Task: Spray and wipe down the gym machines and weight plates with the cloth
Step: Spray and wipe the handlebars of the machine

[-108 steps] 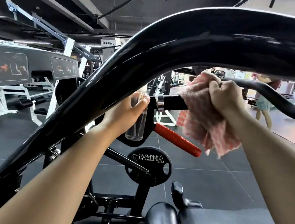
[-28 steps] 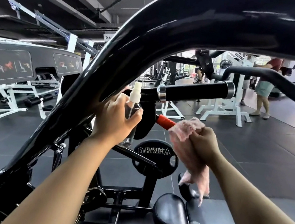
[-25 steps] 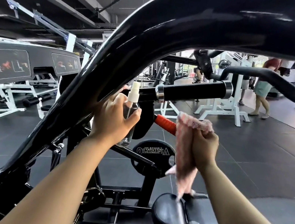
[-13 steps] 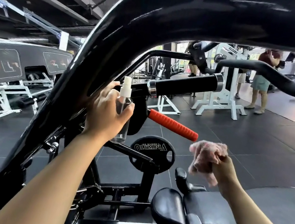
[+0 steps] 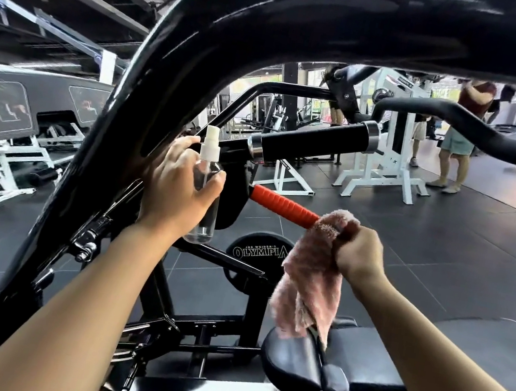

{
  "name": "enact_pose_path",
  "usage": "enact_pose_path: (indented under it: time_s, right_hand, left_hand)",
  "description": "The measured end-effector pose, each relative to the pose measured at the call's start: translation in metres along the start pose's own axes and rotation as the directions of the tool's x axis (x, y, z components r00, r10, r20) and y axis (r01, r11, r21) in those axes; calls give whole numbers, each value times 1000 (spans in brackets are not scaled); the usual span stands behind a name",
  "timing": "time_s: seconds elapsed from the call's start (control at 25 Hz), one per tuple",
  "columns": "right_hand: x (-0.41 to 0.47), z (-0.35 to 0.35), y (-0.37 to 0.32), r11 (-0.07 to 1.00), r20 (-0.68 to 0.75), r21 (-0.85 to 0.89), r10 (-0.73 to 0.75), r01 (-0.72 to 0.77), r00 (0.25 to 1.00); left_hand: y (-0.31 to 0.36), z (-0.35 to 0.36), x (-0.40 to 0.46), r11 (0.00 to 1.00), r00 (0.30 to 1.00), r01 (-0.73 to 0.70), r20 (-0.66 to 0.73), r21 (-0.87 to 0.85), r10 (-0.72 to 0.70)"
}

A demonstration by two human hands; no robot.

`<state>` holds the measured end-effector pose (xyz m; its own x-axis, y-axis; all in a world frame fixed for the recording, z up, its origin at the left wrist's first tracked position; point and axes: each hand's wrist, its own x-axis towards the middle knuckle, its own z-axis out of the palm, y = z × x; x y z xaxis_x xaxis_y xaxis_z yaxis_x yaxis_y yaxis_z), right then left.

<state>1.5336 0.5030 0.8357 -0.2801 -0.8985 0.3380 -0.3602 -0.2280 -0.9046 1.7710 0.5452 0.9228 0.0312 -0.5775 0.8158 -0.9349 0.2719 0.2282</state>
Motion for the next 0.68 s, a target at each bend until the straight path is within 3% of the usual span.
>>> enact_pose_path:
  time_s: [0.12, 0.2, 0.32, 0.44, 0.52, 0.68]
  right_hand:
    - [-5, -7, -7, 995, -96, -96, -46, 37, 994]
    - [-5, -13, -10, 986, -76, -153, -79, 67, 994]
    - [10, -25, -12, 987, 123, -140, -62, 79, 990]
    - [34, -27, -15, 945, 435, -257, -74, 202, 898]
    - [44, -24, -22, 871, 580, -366, -60, 326, 812]
    - [49, -16, -40, 645, 690, -497, -112, 581, 715]
  left_hand:
    - [0, 0, 0, 1000, 1000, -5, -4, -10, 5]
    - [0, 0, 0, 1000, 1000, 0, -7, -17, 0]
    - [0, 2, 1, 1000, 1000, 0, -19, -12, -1]
    - [-2, 4, 0, 1000, 1000, -5, -30, -8, 5]
    - [-2, 4, 0, 1000, 1000, -1, -23, -14, 1]
    - [-4, 4, 1, 999, 1000, -20, -14, -26, 19]
